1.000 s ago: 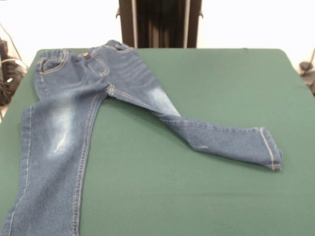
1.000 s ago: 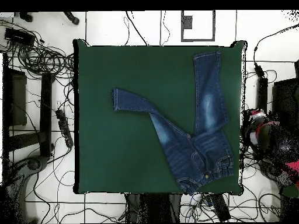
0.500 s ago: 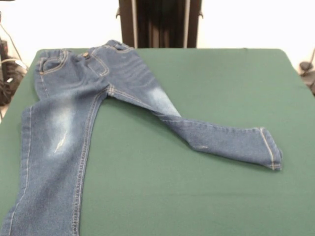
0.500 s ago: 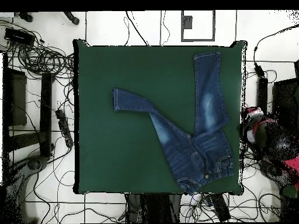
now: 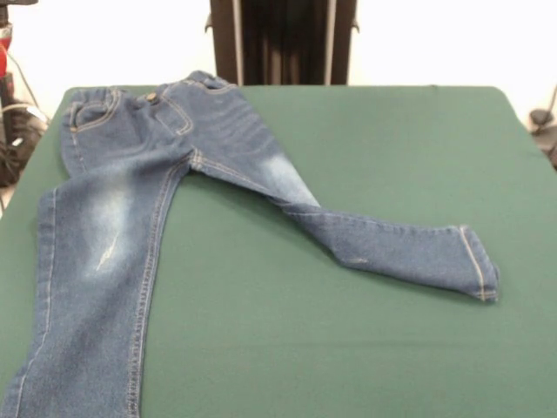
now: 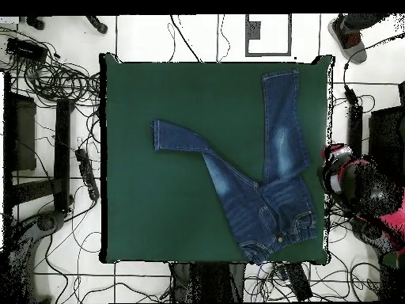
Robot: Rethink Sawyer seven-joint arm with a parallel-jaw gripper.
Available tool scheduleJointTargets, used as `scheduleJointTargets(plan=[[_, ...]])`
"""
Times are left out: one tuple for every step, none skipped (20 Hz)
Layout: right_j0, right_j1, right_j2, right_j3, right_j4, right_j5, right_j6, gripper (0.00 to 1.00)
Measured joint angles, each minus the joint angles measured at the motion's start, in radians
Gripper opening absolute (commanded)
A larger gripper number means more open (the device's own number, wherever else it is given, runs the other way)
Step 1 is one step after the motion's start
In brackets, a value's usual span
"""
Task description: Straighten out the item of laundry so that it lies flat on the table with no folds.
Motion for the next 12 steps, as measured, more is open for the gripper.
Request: scheduleJointTargets(plan=[[0.001,0.000,0.000,0.000,0.000,0.000,0.000,1.00],[0.002,0.000,0.000,0.000,0.000,0.000,0.000,1.00],[0.003,0.000,0.000,0.000,0.000,0.000,0.000,1.00],[0.006,0.000,0.000,0.000,0.000,0.000,0.000,1.00],[0.010,0.000,0.000,0.000,0.000,0.000,0.000,1.00],[0.016,-0.001,0.000,0.001,0.000,0.000,0.000,1.00],[0.021,-0.001,0.000,0.001,0.000,0.000,0.000,1.00],[0.026,-0.001,0.000,0.001,0.000,0.000,0.000,1.00],[0.042,-0.001,0.000,0.002,0.000,0.000,0.000,1.00],[0.051,-0.001,0.000,0.003,0.000,0.000,0.000,1.00],[0.054,-0.001,0.000,0.003,0.000,0.000,0.000,1.00],[0.075,0.000,-0.002,0.003,0.000,0.000,0.000,1.00]])
